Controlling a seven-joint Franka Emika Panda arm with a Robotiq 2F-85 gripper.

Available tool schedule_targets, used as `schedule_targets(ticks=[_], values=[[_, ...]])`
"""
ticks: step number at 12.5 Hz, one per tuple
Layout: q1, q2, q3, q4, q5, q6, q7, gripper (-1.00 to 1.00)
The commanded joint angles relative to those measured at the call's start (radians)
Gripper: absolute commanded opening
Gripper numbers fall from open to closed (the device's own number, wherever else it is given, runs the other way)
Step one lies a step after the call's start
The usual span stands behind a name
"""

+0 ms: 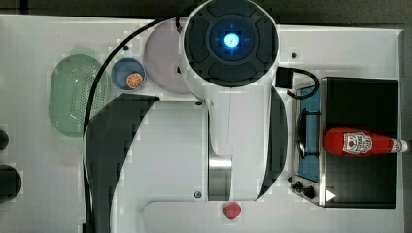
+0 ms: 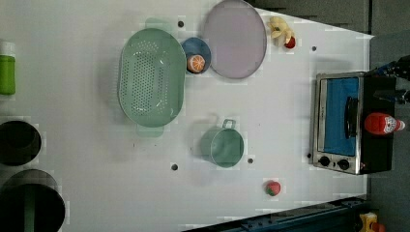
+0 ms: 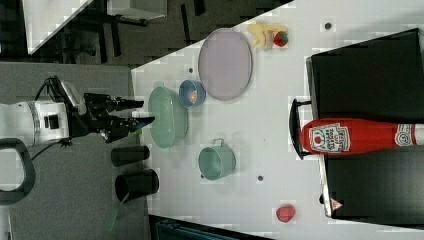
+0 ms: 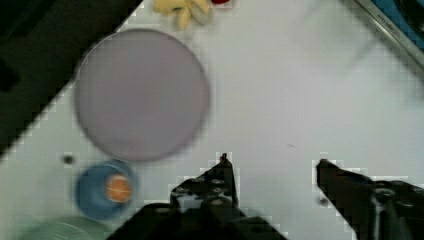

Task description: Pick Ketchup from oven and place it on table.

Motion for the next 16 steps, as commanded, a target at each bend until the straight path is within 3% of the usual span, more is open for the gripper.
schedule_targets(ticks=[1, 2, 11, 16], values=[[-0.026, -0.314, -0.056, -0.194, -0.025, -0.135, -0.134, 0.85], [-0.031, -0.304, -0.071, -0.194, -0.027, -0.131, -0.134, 1.0], [-0.079, -0.167, -0.348, -0.19, -0.028, 0.104, -0.14, 1.0], [-0.091, 0.025, -0.556, -0.172, -0.023, 0.312, -0.137, 1.0]])
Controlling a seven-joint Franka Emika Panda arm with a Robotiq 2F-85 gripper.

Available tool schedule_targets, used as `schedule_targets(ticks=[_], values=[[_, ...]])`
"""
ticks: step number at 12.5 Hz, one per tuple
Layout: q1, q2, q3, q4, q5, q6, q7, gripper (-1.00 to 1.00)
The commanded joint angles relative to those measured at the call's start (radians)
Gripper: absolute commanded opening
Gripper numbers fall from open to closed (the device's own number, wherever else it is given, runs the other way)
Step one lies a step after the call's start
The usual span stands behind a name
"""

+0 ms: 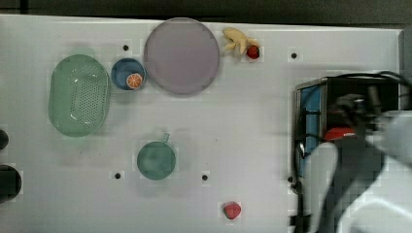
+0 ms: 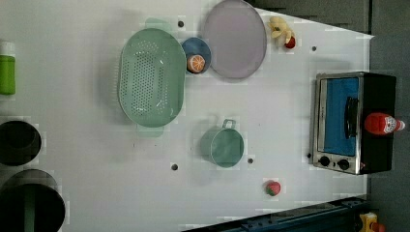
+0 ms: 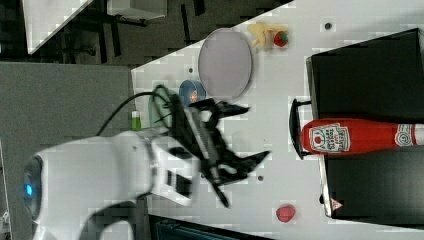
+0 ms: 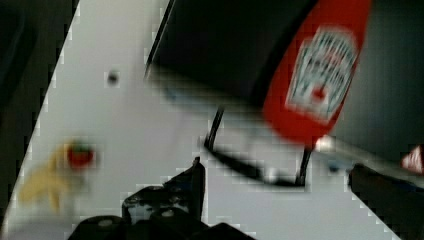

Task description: Pick Ketchup from oven and place it on table.

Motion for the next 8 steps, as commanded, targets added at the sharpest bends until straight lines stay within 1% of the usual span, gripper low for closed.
schedule_targets(ticks=[1, 2, 3, 5, 6, 8], values=[[-0.022, 0.088, -0.097, 0.01, 0.049, 0.048, -0.027, 1.0], [-0.023, 0.121, -0.11, 0.017, 0.088, 0.057, -0.019, 1.0], [-0.024, 0.168, -0.124, 0.026, 0.158, 0.07, -0.015, 1.0], [-0.027, 0.236, -0.139, 0.026, 0.233, 0.092, 0.039, 1.0], [-0.029, 0.265, -0.141, 0.026, 0.237, 0.091, 0.08, 1.0], [-0.029, 0.313, -0.14, 0.024, 0.24, 0.093, 0.081, 1.0]])
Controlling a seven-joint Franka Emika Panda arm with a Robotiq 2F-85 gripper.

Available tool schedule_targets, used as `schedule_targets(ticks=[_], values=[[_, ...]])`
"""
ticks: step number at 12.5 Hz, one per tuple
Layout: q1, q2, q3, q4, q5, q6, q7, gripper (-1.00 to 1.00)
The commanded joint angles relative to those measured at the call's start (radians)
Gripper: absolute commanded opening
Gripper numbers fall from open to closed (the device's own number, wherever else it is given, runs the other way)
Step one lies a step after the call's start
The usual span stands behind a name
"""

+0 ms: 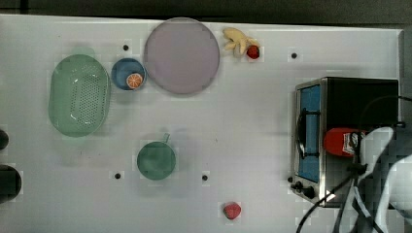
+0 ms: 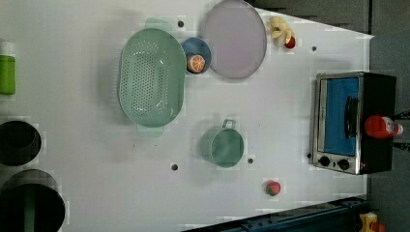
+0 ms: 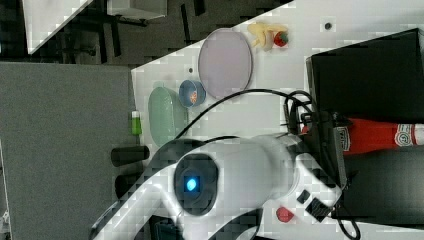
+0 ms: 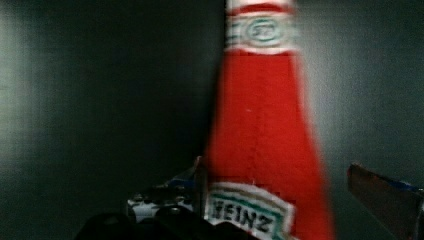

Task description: Pick Ketchup from oven and place it on table.

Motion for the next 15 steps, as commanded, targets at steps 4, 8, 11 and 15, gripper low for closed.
schedule_targets(ticks=[4, 8, 11, 15], values=[[0.036, 0.005, 0.011, -0.003, 0.056, 0.013, 0.049, 0.37], [0.053, -0.028, 0.016, 0.039, 0.049, -0.024, 0.049, 0.23], [0.132, -0.099, 0.058, 0.159, -0.01, -0.19, 0.046, 0.23], [0.241, -0.156, 0.285, 0.187, -0.019, -0.232, 0.046, 0.23]])
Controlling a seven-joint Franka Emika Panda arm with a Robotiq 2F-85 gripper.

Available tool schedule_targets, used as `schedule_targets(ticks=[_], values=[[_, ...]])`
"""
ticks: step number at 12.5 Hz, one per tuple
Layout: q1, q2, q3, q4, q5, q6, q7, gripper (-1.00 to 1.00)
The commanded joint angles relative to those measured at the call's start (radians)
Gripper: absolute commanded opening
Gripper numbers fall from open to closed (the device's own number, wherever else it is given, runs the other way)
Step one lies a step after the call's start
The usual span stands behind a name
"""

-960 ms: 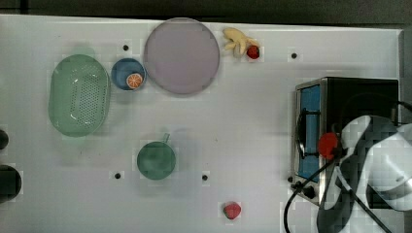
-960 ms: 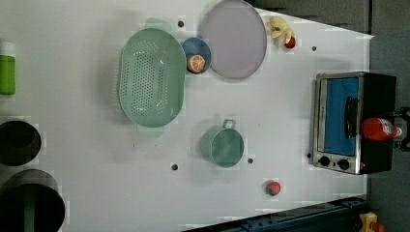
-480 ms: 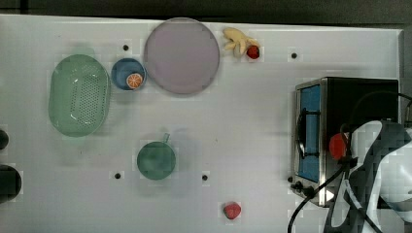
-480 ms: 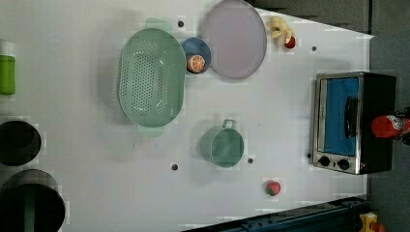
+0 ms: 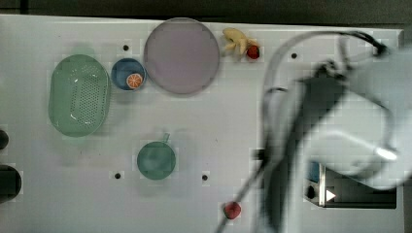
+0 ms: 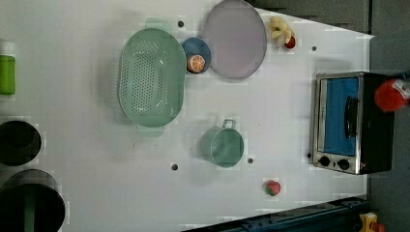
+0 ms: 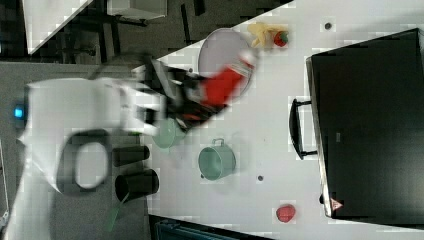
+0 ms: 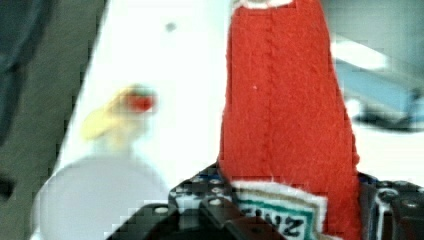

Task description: Pick Ketchup from oven and place it on table.

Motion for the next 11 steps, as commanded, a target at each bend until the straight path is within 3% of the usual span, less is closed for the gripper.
schedule_targets(ticks=[1, 2, 5, 11], values=[[0.059, 0.013, 0.069, 0.015, 0.012, -0.027, 0.026, 0.23], [0.076, 0.014, 0.145, -0.017, 0.012, -0.025, 0.026, 0.23], [0.093, 0.013, 0.218, -0.116, 0.012, 0.005, 0.026, 0.23], [0.09, 0.018, 0.213, -0.413, -0.014, 0.312, 0.026, 0.23]])
